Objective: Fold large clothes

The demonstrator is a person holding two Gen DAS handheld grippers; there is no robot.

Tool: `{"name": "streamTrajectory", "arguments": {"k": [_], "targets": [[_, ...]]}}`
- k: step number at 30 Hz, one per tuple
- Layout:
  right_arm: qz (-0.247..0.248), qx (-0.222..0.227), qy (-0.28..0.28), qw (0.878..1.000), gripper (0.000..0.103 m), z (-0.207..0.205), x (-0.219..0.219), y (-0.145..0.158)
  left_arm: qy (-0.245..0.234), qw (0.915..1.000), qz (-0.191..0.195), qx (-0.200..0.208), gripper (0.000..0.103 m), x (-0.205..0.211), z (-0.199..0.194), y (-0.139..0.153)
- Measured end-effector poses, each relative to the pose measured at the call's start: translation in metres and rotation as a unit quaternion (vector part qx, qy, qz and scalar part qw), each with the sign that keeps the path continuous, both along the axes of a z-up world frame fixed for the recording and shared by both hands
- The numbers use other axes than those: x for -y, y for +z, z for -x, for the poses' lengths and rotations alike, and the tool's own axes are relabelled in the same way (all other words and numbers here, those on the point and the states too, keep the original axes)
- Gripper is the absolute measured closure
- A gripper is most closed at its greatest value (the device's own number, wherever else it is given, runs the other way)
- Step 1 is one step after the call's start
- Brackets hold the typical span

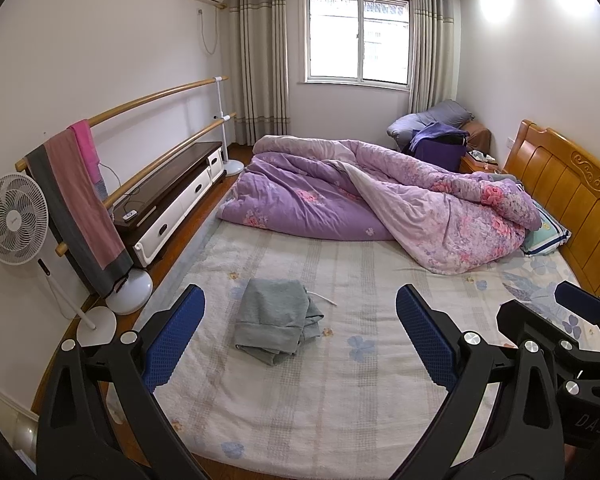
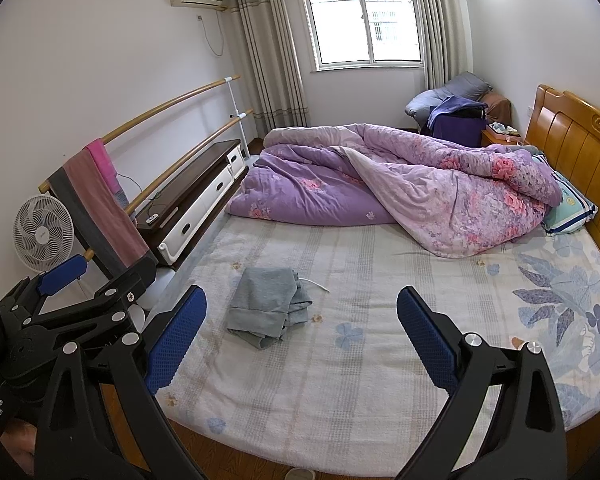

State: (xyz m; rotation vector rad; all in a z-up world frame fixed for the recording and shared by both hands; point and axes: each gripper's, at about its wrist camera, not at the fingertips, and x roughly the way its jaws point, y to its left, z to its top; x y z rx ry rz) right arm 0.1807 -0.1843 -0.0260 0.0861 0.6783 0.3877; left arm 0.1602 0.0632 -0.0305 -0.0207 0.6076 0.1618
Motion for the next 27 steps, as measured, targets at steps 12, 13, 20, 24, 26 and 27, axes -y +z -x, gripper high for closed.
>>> {"name": "streamTrajectory", "arguments": {"k": [12, 13, 20, 24, 26, 27], "targets": [[-0.001, -0.002, -0.001, 1.000, 0.010, 0.001, -0.001, -0.002, -0.001, 1.0000, 0.000, 0.000, 0.006, -0.001, -0.002, 0.002], [-0.001, -0.002, -0.001, 1.000, 0.010, 0.001, -0.002, -0.001, -0.001, 1.0000, 0.000, 0.000, 0.006, -0.002, -0.002, 0.001], [-0.002, -0.005, -0.002, 1.000, 0.010, 0.005, -0.006, -0.003, -0.001, 1.0000, 0.001, -0.002, 0.006, -0.001, -0.002, 0.002], [-0.004, -0.008, -0.002, 1.000, 0.010, 0.007, -0.011, -0.005, 0.000, 1.0000, 0.000, -0.002, 0.006, -0.001, -0.002, 0.002], [-0.004, -0.010, -0.003, 1.000, 0.010, 0.006, -0.013, -0.005, 0.000, 1.0000, 0.000, -0.002, 0.006, 0.000, -0.001, -0.001], [-0.004, -0.009, -0.003, 1.000, 0.010, 0.006, -0.013, -0.005, 0.000, 1.0000, 0.000, -0.003, 0.006, 0.000, -0.001, -0.001]]}}
